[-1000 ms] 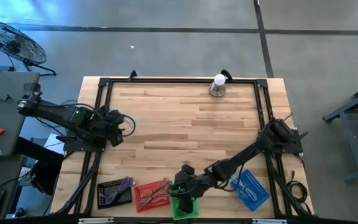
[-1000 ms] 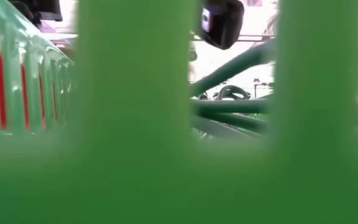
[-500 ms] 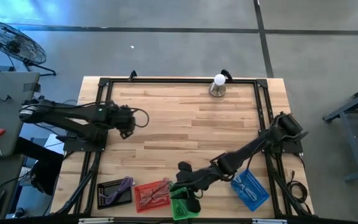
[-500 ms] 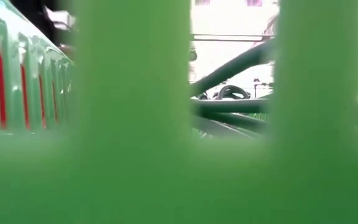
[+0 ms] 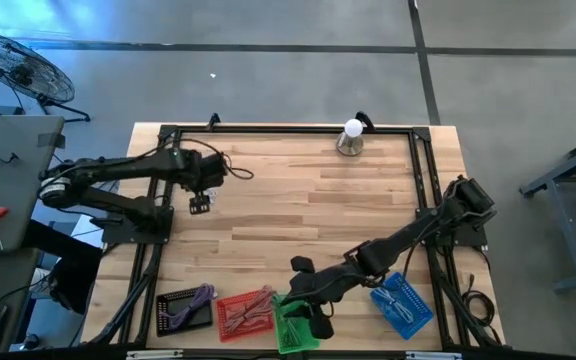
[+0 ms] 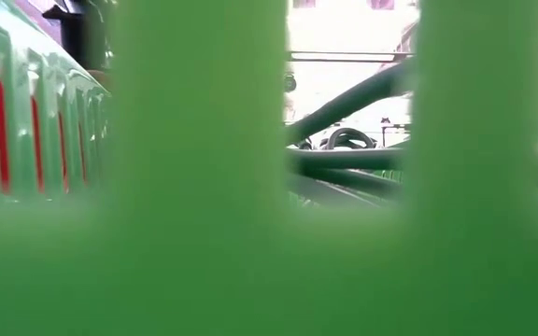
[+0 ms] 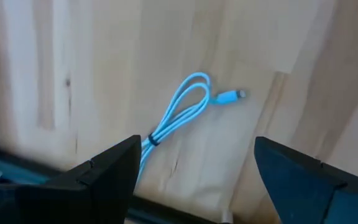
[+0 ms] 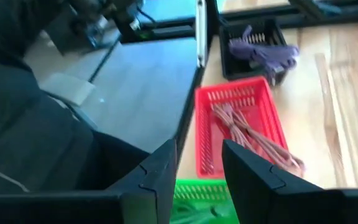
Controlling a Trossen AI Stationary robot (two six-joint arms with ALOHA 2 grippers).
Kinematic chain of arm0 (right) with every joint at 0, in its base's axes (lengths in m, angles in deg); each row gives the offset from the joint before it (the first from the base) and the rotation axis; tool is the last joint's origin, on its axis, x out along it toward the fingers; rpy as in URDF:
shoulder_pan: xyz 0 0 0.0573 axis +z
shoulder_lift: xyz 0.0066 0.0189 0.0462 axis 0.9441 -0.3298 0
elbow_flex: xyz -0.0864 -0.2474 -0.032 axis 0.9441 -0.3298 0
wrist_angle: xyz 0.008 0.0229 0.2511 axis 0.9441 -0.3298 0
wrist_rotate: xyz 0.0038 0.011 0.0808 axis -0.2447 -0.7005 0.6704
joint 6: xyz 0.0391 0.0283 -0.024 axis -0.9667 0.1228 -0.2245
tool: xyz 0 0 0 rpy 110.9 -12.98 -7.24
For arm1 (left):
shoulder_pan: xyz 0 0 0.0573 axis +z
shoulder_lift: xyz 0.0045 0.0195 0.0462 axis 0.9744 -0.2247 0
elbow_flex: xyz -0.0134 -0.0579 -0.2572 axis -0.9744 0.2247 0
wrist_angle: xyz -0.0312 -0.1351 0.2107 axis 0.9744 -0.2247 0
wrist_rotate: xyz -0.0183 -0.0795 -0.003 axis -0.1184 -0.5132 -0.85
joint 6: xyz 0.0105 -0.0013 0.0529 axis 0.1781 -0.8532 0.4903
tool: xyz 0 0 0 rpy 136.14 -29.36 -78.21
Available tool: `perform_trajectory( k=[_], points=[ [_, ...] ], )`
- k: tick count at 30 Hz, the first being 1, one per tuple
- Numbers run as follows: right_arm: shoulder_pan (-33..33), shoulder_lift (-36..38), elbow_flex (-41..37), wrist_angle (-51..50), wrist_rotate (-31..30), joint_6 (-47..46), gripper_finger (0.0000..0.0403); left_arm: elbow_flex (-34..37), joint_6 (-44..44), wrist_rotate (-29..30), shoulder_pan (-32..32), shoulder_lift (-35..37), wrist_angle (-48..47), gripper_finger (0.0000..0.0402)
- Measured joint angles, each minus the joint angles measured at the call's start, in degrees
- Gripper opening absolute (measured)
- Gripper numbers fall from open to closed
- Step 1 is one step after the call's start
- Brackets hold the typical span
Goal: Pick & Place USB Port
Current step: Put the blue USB charger into the blue bin
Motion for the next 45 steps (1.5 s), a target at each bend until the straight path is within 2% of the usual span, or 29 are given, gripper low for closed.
perform_trajectory(
  k=[10,21,31,34,36,42,45],
  points=[
    [0.09,0.00,0.00,-3.30,-1.78,1.16,0.0122,-0.01,15.24,-9.22,8.85,-3.51,1.23,0.0305],
    [0.31,0.00,0.00,-5.20,-3.88,1.48,0.0122,6.24,24.71,-3.72,13.51,-10.46,9.02,0.0305],
    [0.31,0.00,0.00,-5.76,-5.66,1.53,0.0122,7.70,25.67,-6.05,18.07,-17.69,17.60,0.0301],
    [0.51,0.00,0.00,-5.89,-7.01,1.82,0.0122,7.55,22.46,-5.99,18.31,-20.12,16.71,0.0270],
    [0.77,0.00,0.00,-5.83,-7.25,2.48,0.0122,7.56,20.80,-6.11,18.07,-20.44,16.61,0.0227],
    [1.86,0.00,0.00,-5.80,-9.51,3.99,0.0122,5.91,18.49,-7.59,14.92,-20.55,15.27,0.0028],
    [2.70,0.00,0.00,-5.68,-11.18,5.35,0.0122,3.58,16.14,-7.71,13.10,-20.81,13.28,0.0018]
  ],
)
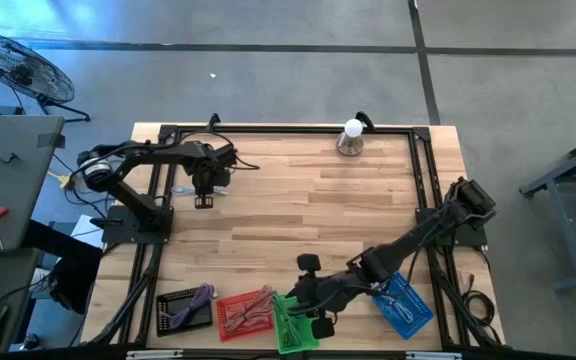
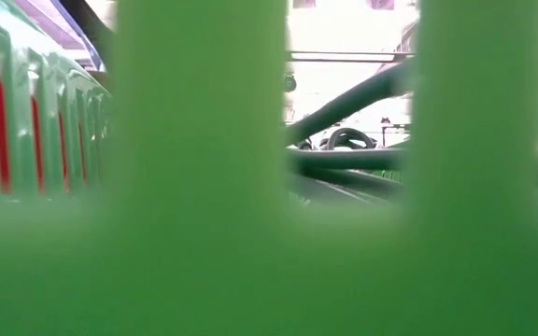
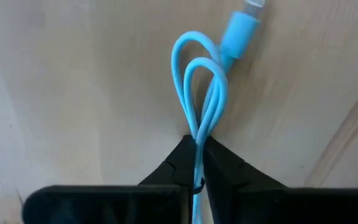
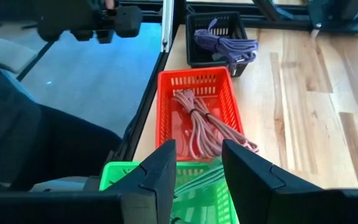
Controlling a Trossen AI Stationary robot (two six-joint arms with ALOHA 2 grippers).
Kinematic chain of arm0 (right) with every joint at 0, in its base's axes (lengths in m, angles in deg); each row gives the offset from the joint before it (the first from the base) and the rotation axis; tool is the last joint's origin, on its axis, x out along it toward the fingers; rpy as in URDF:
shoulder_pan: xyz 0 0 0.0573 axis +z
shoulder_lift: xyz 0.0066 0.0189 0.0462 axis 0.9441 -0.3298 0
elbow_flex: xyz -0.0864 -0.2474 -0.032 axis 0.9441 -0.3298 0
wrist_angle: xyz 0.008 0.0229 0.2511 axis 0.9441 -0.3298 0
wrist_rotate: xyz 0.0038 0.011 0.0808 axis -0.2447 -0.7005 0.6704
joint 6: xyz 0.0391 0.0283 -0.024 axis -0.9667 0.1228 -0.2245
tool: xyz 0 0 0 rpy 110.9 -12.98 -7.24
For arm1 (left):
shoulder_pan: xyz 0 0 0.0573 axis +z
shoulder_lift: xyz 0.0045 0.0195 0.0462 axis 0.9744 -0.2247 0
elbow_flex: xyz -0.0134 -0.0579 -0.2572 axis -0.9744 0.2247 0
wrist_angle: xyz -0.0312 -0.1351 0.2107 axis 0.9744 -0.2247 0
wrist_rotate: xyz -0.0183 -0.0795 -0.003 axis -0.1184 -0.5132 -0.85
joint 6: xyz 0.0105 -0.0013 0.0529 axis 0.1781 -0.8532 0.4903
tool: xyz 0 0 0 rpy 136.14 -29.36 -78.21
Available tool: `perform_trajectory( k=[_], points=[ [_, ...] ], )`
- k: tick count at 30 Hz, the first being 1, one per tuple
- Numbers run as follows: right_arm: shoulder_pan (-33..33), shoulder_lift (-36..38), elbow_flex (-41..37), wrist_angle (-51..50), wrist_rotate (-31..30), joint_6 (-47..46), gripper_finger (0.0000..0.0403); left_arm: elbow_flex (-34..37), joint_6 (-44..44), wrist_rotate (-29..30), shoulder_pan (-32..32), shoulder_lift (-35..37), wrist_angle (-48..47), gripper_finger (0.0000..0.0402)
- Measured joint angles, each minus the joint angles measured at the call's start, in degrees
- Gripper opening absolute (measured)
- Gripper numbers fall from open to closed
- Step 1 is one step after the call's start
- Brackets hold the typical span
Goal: Pick & Place USB Port
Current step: Put the blue USB charger into the blue bin
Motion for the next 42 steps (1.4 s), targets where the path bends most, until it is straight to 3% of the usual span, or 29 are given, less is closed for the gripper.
perform_trajectory(
  k=[7,15,20,25,28,34,38,42],
  points=[
    [3.33,0.39,-0.02,-0.10,-1.71,0.14,0.0096,-7.69,-8.59,-6.94,-6.77,1.51,-3.14,0.0004],
    [10.95,3.35,-0.02,-0.92,-1.99,-0.30,0.0056,-24.06,-12.40,-11.60,-24.39,6.23,-1.29,0.0002],
    [16.35,4.67,-0.02,-0.97,-8.96,0.02,0.0040,-35.04,-10.15,-13.12,-38.67,5.72,6.70,0.0001],
    [20.60,4.74,-0.02,2.26,-14.71,3.55,0.0027,-38.34,-0.49,-10.48,-47.45,2.92,17.07,0.0001],
    [23.26,4.97,-0.02,7.19,-18.23,9.22,0.0019,-38.39,3.10,-11.44,-48.60,0.14,20.85,0.0001],
    [29.80,7.54,0.00,12.72,-32.68,21.37,0.0002,-38.34,5.83,-21.91,-46.07,-8.79,31.90,0.0000],
    [31.81,8.78,0.00,12.89,-35.59,23.50,0.0004,-39.43,6.36,-28.02,-43.62,-13.86,39.84,0.0000],
    [32.31,9.39,0.00,12.34,-38.18,23.67,0.0001,-45.74,6.50,-33.31,-41.08,-20.53,41.45,0.0000]
  ],
)
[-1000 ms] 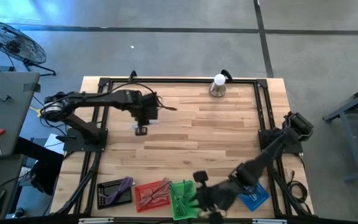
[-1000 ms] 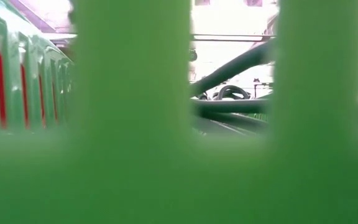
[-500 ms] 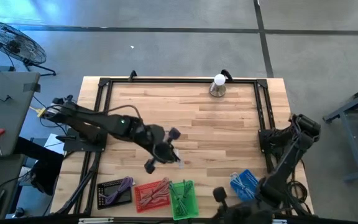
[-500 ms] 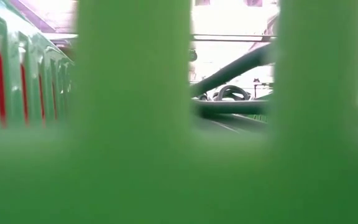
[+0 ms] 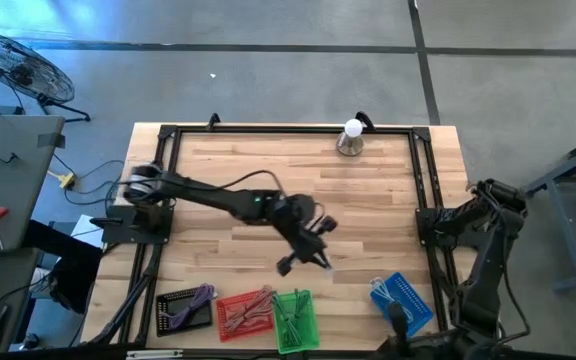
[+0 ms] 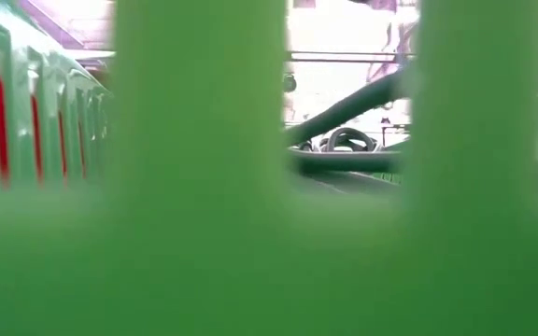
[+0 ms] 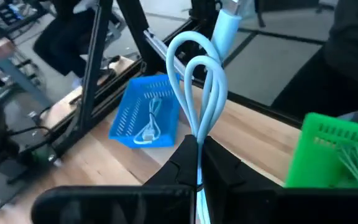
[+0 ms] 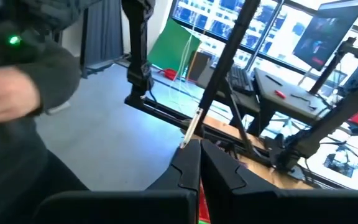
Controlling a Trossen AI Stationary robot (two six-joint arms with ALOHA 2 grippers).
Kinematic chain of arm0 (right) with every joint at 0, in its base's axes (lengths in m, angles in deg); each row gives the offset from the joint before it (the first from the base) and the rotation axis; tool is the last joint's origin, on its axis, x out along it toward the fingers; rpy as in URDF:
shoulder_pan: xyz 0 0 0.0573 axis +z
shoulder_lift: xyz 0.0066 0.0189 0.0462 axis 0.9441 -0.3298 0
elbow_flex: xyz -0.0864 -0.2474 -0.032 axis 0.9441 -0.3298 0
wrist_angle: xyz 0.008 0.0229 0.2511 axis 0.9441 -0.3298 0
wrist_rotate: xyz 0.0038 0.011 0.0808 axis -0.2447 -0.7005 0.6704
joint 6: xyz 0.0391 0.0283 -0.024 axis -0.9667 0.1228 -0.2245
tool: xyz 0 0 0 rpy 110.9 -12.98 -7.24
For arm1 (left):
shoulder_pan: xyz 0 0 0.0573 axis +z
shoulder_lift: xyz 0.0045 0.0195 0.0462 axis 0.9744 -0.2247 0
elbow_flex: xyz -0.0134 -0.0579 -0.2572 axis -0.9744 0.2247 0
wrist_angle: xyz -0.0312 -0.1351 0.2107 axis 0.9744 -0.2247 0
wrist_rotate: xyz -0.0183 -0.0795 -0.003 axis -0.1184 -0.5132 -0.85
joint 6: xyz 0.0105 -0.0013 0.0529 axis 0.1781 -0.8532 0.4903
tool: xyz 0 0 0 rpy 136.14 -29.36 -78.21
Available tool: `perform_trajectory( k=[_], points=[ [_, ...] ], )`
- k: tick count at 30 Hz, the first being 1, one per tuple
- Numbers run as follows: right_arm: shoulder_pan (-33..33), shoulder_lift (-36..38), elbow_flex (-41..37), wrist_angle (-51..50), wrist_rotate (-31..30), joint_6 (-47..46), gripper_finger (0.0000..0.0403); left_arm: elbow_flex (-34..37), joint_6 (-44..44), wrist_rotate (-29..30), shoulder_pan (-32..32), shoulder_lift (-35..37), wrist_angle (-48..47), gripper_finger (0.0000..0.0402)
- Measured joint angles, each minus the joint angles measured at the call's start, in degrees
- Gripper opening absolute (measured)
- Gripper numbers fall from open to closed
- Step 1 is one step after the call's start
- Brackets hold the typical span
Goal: Pick & Place USB Port
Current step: Put the blue USB charger into the blue bin
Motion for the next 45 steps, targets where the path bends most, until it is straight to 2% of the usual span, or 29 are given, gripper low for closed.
perform_trajectory(
  k=[6,11,17,22,25,27,32,35,38,45],
  points=[
    [0.20,0.53,0.00,-1.15,-1.83,1.52,0.0001,-15.52,-0.22,-7.96,1.27,-11.60,-3.78,0.0000],
    [0.67,1.76,0.00,-0.86,-3.06,5.75,0.0001,-27.13,1.40,-10.67,1.33,-19.62,-8.63,0.0000],
    [1.49,4.47,0.00,0.45,-4.10,14.04,0.0001,-32.53,2.16,-11.99,1.35,-25.58,-8.83,0.0000],
    [1.44,5.93,0.00,-0.10,-3.97,14.51,0.0002,-33.17,3.73,-11.12,1.35,-26.79,-7.22,0.0000],
    [0.54,6.02,0.00,-2.14,-4.42,11.23,0.0001,-33.02,3.69,-10.93,1.35,-27.22,-8.52,0.0000],
    [-0.03,6.00,0.00,-5.17,-6.75,7.57,0.0001,-32.95,3.69,-9.66,1.35,-27.12,-9.95,0.0000],
    [-0.54,5.95,0.00,-17.86,-20.87,-5.89,0.0001,-32.90,6.68,-3.89,0.13,-22.16,-20.27,0.0000],
    [-0.52,5.95,0.00,-23.59,-26.15,-11.86,0.0002,-33.00,8.00,-2.14,-1.20,-18.54,-24.05,0.0000],
    [-0.54,5.95,0.00,-26.86,-25.74,-16.15,0.0004,-33.00,8.06,-2.05,-2.52,-16.48,-26.30,0.0000],
    [-2.82,5.93,0.00,-36.33,-17.72,-32.43,0.0013,-32.95,8.11,0.79,-5.59,-13.04,-30.33,0.0000]
  ],
)
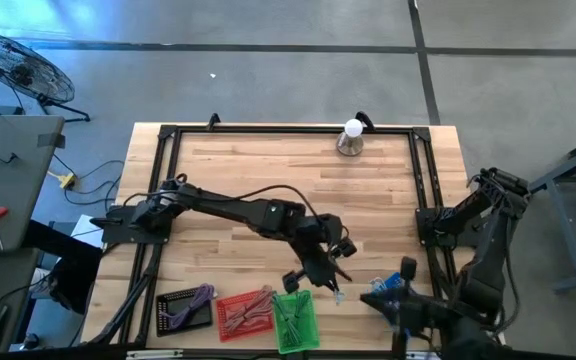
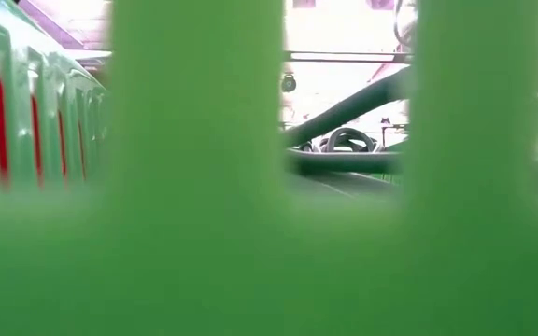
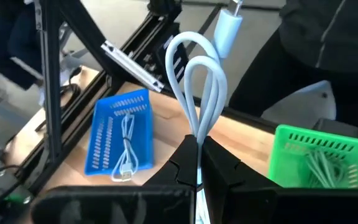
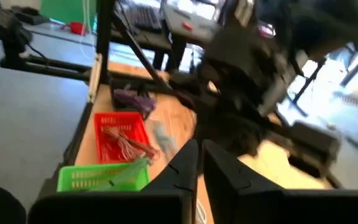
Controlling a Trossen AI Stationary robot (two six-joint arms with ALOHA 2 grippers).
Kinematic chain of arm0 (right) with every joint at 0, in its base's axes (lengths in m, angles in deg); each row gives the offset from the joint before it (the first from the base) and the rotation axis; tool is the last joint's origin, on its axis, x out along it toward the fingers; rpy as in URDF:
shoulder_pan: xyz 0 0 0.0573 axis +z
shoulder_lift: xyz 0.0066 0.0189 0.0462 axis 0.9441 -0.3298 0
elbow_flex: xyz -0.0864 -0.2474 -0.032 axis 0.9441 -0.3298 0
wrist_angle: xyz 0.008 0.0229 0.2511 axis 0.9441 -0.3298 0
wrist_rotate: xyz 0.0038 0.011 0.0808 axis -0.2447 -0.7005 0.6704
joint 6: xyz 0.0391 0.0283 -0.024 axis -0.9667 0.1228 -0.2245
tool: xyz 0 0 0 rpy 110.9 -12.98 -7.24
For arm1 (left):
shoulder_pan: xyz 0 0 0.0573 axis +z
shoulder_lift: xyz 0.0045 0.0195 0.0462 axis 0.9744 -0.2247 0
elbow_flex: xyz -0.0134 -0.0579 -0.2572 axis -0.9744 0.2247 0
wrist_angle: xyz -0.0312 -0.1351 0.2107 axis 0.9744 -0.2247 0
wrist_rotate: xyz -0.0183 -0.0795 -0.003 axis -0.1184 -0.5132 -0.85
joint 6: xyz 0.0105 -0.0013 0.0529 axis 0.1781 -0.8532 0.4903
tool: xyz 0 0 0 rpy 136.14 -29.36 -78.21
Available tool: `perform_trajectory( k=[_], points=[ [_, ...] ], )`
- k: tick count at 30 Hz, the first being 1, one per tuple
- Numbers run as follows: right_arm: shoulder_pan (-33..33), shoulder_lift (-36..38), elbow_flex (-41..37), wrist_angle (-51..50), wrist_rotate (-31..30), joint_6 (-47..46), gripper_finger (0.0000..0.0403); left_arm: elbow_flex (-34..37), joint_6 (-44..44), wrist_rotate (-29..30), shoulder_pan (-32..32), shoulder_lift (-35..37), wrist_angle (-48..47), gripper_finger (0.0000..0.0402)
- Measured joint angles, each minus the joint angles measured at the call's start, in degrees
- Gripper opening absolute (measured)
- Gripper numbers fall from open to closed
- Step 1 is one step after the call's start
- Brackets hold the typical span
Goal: Pick & Place USB Port
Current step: Put the blue USB charger into the blue bin
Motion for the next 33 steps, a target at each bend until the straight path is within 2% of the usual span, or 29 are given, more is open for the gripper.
perform_trajectory(
  k=[4,11,23,30,33],
  points=[
    [-2.03,-0.09,-0.02,-4.20,4.04,-6.92,0.0042,0.00,0.04,2.28,-1.21,0.65,-0.89,0.0000],
    [-4.00,-0.15,-0.02,-4.69,12.74,-9.34,0.0085,0.00,-0.17,2.95,-1.30,0.66,-1.16,0.0000],
    [-6.98,-2.38,-0.02,-3.35,15.83,-6.87,0.0090,0.00,-0.21,3.02,-1.32,0.66,-1.93,0.0000],
    [-10.83,-2.50,-0.02,-2.06,21.72,-5.77,0.0090,0.00,-0.22,3.02,-1.32,0.66,-2.43,0.0000],
    [-12.36,-3.09,-0.02,0.87,25.07,-2.18,0.0090,0.00,-0.22,2.84,-1.32,0.66,-2.47,0.0000]
  ],
)
